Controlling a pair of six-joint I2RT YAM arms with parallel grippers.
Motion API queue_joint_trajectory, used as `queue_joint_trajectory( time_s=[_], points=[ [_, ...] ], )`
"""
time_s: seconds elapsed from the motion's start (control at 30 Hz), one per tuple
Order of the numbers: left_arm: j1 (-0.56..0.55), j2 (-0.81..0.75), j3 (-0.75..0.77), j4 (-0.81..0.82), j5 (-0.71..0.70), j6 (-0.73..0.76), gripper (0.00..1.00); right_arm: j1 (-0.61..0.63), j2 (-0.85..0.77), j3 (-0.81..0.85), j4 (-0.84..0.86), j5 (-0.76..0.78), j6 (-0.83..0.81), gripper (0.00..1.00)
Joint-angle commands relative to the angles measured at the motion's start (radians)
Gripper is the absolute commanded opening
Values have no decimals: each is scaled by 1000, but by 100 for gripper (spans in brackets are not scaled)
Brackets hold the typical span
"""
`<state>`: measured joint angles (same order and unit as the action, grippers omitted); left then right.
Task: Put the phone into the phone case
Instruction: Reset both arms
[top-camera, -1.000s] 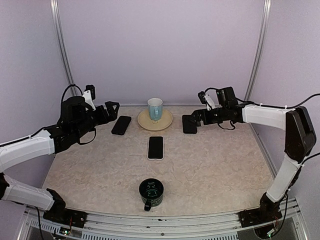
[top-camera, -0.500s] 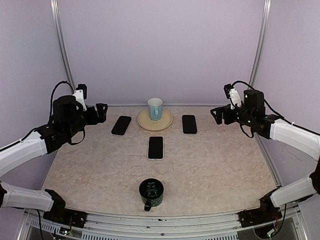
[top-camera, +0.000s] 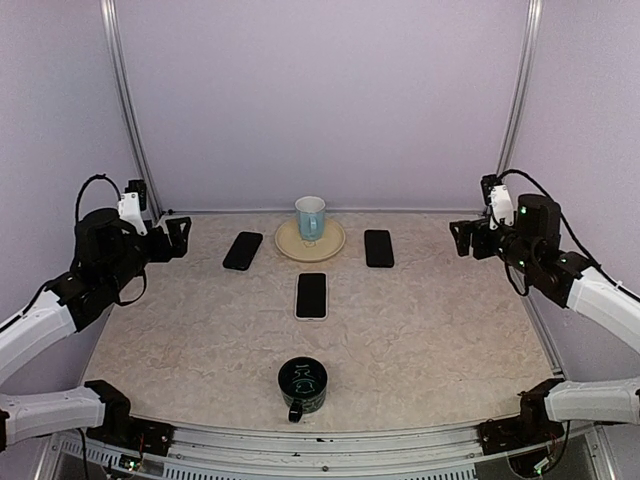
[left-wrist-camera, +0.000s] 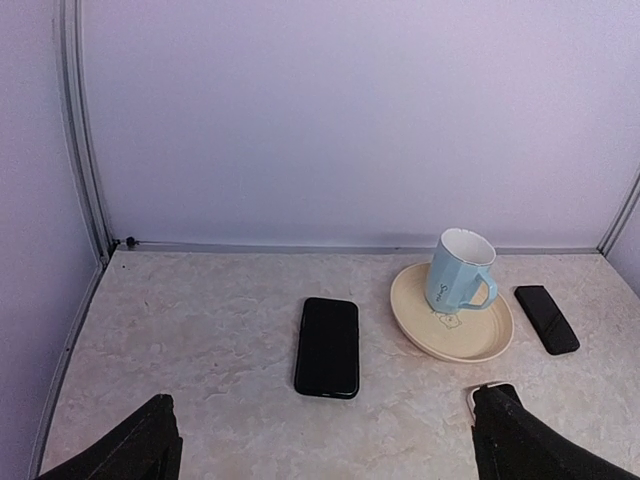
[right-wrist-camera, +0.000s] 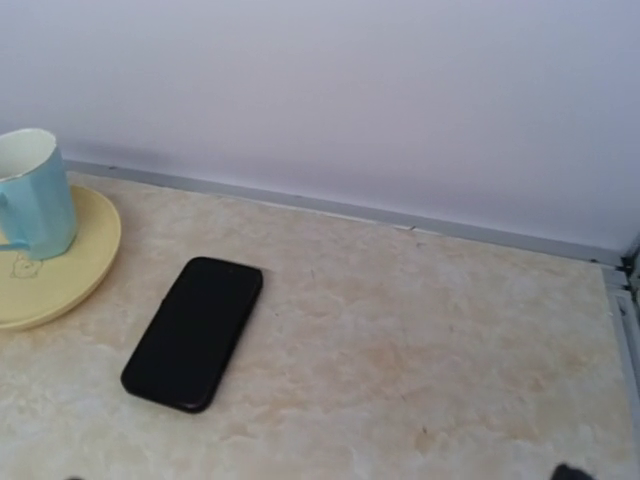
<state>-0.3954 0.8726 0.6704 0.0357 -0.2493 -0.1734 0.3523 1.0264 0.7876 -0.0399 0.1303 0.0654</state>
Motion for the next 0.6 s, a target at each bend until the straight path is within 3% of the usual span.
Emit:
queue_joint_trajectory(
  time_s=[0.0,0.27,0.57],
  points=[
    [7,-22,-24,5,39,30,99,-7,-106,-65,36,42,-2,100],
    [7,-31,-38,11,59,37,99,-7,-213,-113,82,119,-11,100],
    [7,-39,-39,23,78,30,99,-7,-177,-88,61,115,-12,100]
  ],
)
